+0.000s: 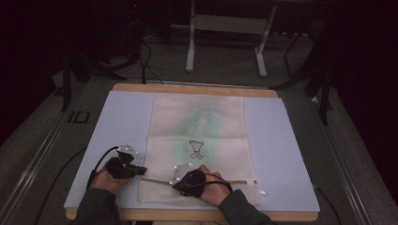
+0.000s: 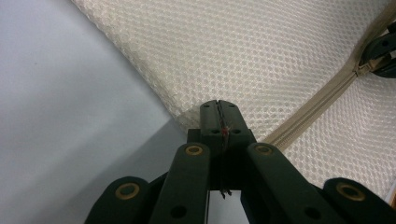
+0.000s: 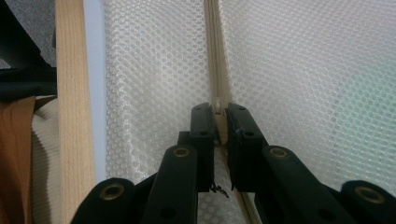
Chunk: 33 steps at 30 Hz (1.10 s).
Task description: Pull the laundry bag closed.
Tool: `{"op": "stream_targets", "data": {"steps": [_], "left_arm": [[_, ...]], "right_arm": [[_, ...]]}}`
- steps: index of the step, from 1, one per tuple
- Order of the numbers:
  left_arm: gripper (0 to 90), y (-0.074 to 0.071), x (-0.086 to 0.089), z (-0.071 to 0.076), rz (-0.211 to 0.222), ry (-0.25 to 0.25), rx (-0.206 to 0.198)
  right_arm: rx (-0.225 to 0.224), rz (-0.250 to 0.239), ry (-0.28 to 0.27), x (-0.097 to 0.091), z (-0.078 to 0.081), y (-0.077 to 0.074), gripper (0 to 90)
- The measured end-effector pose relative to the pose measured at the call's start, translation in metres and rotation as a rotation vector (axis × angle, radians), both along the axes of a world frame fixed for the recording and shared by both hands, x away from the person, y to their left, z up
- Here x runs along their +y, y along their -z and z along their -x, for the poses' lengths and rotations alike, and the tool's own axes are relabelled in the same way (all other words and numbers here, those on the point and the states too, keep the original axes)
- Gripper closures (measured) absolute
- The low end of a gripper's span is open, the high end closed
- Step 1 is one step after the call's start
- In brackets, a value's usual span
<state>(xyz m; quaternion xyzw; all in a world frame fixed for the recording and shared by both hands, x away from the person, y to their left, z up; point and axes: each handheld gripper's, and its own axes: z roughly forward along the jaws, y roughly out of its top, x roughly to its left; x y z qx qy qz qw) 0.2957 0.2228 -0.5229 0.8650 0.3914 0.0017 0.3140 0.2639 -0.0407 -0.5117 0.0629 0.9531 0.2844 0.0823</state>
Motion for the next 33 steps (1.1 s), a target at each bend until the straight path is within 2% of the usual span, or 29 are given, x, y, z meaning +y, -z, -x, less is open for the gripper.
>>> {"op": "stream_targets", "data": {"steps": [33], "left_arm": [[89.8,0.000,0.000,0.000,-0.002,0.000,-0.002]], "right_arm": [[0.009,0.012,0.030,-0.022,-0.001,0.002,82.2]]}}
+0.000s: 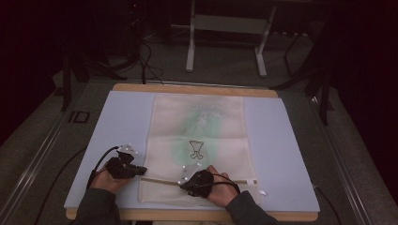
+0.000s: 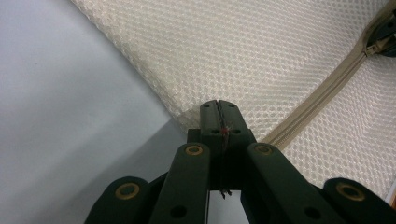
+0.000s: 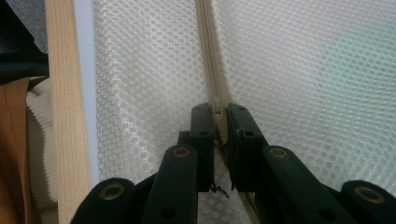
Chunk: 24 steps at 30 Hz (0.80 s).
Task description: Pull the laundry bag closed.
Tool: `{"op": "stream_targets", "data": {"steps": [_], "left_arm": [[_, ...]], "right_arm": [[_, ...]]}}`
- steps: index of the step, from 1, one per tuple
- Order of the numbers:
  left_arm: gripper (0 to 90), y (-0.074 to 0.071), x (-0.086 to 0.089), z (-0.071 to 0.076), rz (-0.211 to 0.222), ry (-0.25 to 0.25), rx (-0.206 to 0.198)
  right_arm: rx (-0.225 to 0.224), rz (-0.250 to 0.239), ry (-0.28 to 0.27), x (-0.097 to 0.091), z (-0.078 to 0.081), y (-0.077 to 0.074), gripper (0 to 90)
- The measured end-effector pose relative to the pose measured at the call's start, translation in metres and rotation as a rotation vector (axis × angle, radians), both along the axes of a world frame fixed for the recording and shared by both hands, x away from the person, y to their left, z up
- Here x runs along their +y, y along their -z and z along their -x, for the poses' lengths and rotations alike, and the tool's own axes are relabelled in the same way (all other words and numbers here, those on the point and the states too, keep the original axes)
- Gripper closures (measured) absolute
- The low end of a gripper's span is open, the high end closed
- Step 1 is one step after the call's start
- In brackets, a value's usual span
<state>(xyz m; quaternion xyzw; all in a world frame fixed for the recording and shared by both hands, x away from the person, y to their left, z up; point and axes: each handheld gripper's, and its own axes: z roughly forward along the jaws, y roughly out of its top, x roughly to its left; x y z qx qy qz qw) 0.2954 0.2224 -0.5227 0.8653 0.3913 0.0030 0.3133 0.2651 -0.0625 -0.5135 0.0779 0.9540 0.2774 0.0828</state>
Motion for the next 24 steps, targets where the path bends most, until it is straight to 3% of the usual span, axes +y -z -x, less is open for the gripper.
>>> {"op": "stream_targets", "data": {"steps": [24], "left_arm": [[89.8,0.000,0.000,0.000,-0.009,0.005,-0.004]], "right_arm": [[0.003,0.007,0.014,-0.013,-0.001,-0.001,82.2]]}}
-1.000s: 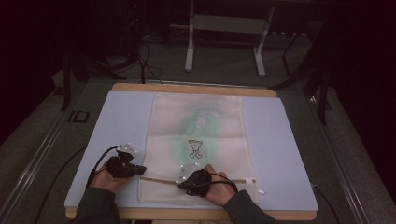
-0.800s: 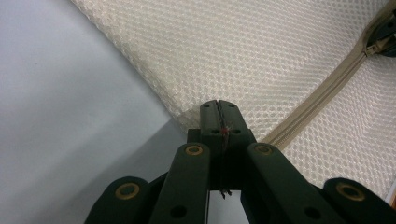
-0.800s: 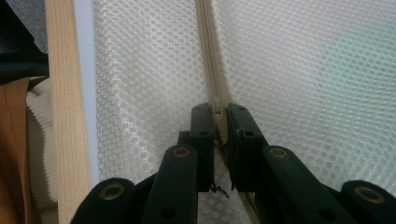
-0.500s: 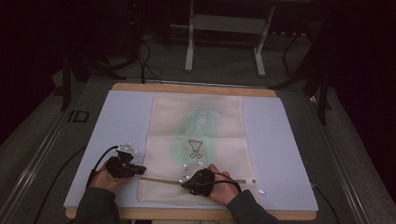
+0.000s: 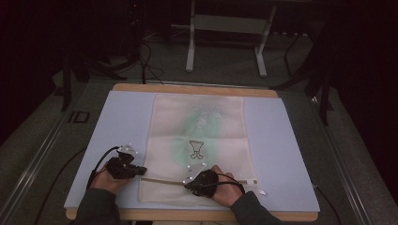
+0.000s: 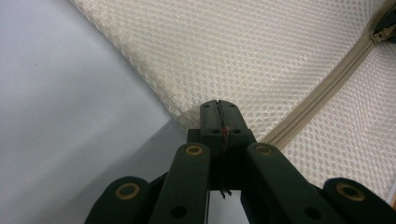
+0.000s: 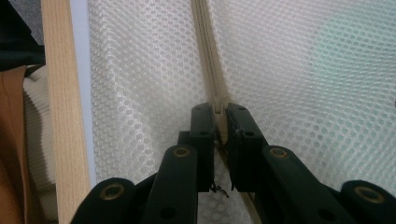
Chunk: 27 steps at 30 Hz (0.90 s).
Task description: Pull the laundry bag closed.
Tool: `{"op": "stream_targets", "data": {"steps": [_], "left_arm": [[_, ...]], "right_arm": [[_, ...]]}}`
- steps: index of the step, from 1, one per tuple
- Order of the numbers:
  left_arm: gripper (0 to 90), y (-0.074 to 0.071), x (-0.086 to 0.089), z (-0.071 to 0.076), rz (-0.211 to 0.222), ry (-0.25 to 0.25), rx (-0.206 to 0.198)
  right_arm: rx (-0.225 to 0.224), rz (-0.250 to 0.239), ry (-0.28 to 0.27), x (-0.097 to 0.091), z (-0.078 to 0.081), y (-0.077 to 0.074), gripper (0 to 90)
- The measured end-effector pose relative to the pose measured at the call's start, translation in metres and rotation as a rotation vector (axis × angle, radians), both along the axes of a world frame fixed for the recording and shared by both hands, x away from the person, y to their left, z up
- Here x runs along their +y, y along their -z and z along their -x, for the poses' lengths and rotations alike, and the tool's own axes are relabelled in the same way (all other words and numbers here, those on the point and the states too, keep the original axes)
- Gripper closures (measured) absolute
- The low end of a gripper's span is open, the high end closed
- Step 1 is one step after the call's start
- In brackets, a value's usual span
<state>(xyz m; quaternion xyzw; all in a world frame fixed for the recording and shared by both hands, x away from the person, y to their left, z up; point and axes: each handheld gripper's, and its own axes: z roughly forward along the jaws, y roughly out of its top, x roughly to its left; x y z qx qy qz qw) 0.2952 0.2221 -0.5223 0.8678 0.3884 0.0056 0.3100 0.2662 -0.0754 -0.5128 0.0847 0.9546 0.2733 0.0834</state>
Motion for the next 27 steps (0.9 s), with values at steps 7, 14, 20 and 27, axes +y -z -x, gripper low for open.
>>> {"op": "stream_targets", "data": {"steps": [7,14,20,27], "left_arm": [[89.9,0.000,-0.001,0.000,0.001,-0.004,-0.001],[89.9,0.000,0.000,0.000,-0.001,-0.001,-0.001],[89.8,0.000,0.000,0.000,-0.001,-0.002,-0.001],[89.8,0.000,0.000,0.000,-0.001,-0.002,-0.002]], "right_arm": [[0.000,0.003,0.004,-0.004,-0.001,-0.001,82.2],[-0.002,0.009,0.008,-0.007,0.000,0.000,82.3],[0.003,0.007,0.010,-0.010,0.000,0.000,82.2],[0.002,0.012,0.017,-0.012,0.000,0.000,82.3]]}}
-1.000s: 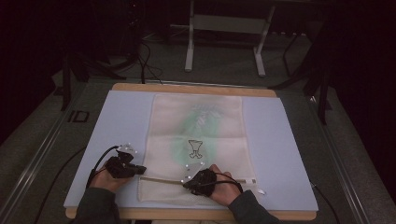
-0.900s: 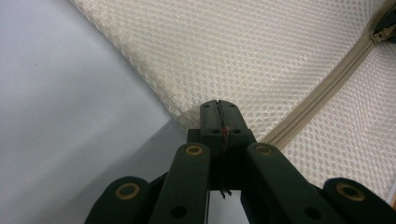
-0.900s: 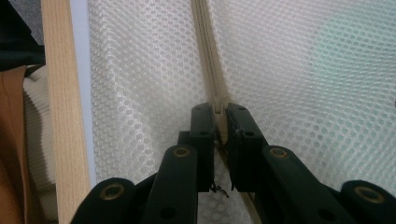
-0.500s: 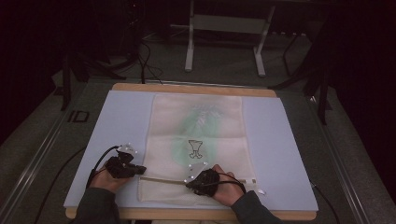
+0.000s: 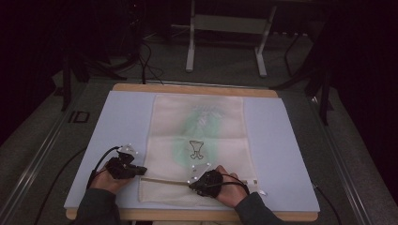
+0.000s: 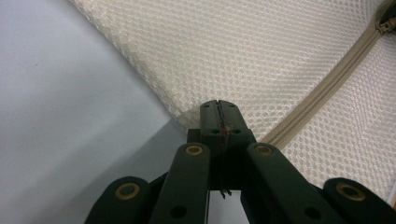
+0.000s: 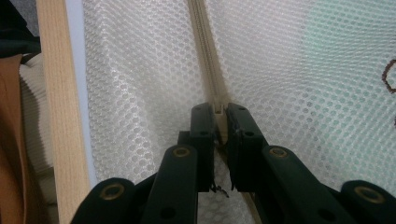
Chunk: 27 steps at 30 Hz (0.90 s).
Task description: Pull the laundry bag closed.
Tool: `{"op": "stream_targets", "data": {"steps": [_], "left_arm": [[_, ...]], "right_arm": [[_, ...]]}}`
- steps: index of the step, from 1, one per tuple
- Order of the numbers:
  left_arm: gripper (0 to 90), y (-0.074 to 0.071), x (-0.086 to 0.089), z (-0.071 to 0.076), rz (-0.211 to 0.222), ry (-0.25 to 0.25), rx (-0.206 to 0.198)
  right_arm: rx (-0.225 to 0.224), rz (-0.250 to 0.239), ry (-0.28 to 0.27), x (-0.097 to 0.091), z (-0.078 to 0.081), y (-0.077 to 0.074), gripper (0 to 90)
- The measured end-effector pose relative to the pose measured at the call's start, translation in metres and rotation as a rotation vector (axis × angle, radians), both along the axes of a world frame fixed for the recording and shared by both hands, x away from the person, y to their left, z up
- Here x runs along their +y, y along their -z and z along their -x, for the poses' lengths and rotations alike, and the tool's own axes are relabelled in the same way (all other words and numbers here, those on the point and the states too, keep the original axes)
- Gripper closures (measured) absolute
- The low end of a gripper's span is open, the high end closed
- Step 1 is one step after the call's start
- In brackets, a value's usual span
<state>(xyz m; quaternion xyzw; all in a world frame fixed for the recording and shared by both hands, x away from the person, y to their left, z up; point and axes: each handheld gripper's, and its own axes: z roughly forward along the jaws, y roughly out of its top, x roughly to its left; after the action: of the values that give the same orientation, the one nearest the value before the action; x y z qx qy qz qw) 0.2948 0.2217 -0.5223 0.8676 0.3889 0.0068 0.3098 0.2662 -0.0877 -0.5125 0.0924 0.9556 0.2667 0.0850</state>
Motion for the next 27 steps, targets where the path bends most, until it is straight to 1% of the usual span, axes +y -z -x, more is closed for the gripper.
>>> {"op": "stream_targets", "data": {"steps": [5,17,21,27], "left_arm": [[89.8,0.000,0.000,0.000,0.000,0.000,0.000],[89.8,0.000,0.000,0.000,0.001,0.001,0.000],[89.8,0.000,0.000,0.000,0.001,0.001,0.000],[89.8,0.000,0.000,0.000,0.000,0.000,0.000]], "right_arm": [[0.000,0.007,0.000,-0.003,0.000,0.000,82.3],[0.007,0.003,0.007,-0.008,0.000,0.000,82.3],[0.002,0.005,0.010,-0.010,0.001,0.000,82.2],[0.009,0.006,0.024,-0.017,0.001,-0.001,82.3]]}}
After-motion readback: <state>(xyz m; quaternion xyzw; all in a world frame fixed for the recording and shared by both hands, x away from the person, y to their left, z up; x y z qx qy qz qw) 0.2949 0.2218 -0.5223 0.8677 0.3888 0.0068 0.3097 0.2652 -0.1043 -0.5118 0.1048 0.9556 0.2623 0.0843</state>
